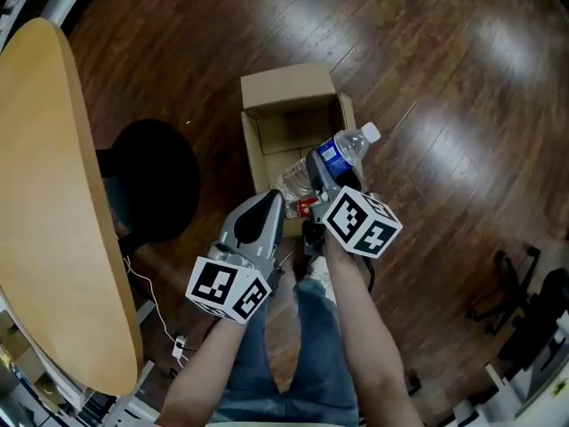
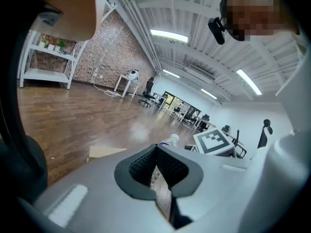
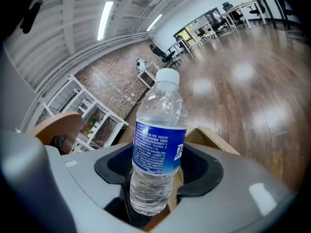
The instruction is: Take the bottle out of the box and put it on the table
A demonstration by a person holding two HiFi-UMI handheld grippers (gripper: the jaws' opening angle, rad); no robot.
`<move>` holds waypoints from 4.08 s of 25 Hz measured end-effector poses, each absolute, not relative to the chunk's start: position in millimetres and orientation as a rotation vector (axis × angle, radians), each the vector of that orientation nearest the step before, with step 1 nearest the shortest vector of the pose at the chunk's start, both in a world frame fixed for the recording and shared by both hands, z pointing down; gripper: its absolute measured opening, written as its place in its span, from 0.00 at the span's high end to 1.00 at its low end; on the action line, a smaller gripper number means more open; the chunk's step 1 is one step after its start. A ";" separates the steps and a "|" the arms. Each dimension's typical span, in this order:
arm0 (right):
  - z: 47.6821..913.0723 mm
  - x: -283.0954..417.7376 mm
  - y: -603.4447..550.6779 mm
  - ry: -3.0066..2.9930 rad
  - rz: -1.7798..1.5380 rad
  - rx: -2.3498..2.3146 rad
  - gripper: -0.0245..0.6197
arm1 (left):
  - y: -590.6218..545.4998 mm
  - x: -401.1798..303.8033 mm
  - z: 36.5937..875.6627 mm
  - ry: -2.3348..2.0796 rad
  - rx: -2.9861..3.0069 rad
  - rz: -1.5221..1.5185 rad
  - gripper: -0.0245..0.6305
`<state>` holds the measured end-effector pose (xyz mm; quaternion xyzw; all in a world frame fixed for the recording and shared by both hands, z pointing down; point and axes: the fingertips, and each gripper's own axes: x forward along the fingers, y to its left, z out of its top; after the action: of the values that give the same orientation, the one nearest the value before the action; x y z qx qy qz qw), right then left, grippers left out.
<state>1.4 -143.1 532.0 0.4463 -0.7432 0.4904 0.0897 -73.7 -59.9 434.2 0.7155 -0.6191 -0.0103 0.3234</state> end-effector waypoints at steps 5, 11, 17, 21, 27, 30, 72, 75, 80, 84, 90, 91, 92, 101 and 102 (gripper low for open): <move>429.8 -0.3 -143.4 -2.323 1.307 1.275 0.53 | -62.2 -70.5 358.1 -1.668 1.909 -0.096 0.97; 305.9 -16.0 -152.2 -2.501 1.148 1.198 0.53 | -61.7 -72.7 265.3 -1.745 1.923 -0.196 0.97; 202.3 -42.0 -127.2 -2.705 0.975 1.028 0.53 | -29.6 -77.5 195.2 -1.829 1.938 -0.221 0.97; 150.8 -76.3 -106.0 -2.815 0.861 0.864 0.53 | -2.5 -96.2 159.4 -1.918 1.914 -0.248 0.97; 100.4 -136.4 -52.1 -2.921 0.733 0.596 0.53 | 51.3 -132.5 125.3 -2.082 1.816 -0.306 0.97; 89.2 -169.8 -20.1 -2.944 0.662 0.453 0.52 | 75.3 -150.3 115.2 -2.162 1.759 -0.341 0.97; 150.4 -385.4 229.6 -2.894 -0.202 -0.167 0.44 | 301.8 -322.6 134.6 -2.535 1.164 -0.447 0.97; 149.1 -379.8 227.1 -2.896 -0.193 -0.155 0.43 | 301.4 -318.1 135.1 -2.535 1.165 -0.444 0.97; 137.2 -366.4 223.1 -2.916 -0.182 -0.137 0.45 | 296.5 -310.7 131.9 -2.536 1.174 -0.442 0.97; 121.7 -343.4 211.5 -2.951 -0.139 -0.069 0.47 | 286.8 -300.0 127.0 -2.534 1.205 -0.445 0.97; 92.0 -283.7 185.0 -2.995 -0.078 0.048 0.56 | 249.5 -266.3 112.6 -2.500 1.323 -0.446 0.96; 87.1 -274.5 181.6 -3.003 -0.081 0.063 0.57 | 242.2 -260.3 109.5 -2.494 1.352 -0.442 0.97; 82.2 -265.7 178.6 -3.012 -0.085 0.076 0.57 | 235.4 -254.3 106.4 -2.488 1.380 -0.437 0.96; 37.6 -173.7 140.2 -3.103 -0.061 0.327 0.76 | 182.6 -188.8 79.0 -2.373 1.631 -0.430 0.97; 35.6 -160.8 135.4 -3.099 -0.050 0.362 0.78 | 176.5 -178.6 74.5 -2.358 1.668 -0.421 0.97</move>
<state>-160.8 135.4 35.6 0.1159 -0.9931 -0.0161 0.0104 -178.6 176.5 74.5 0.5679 -0.8028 -0.1435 0.1114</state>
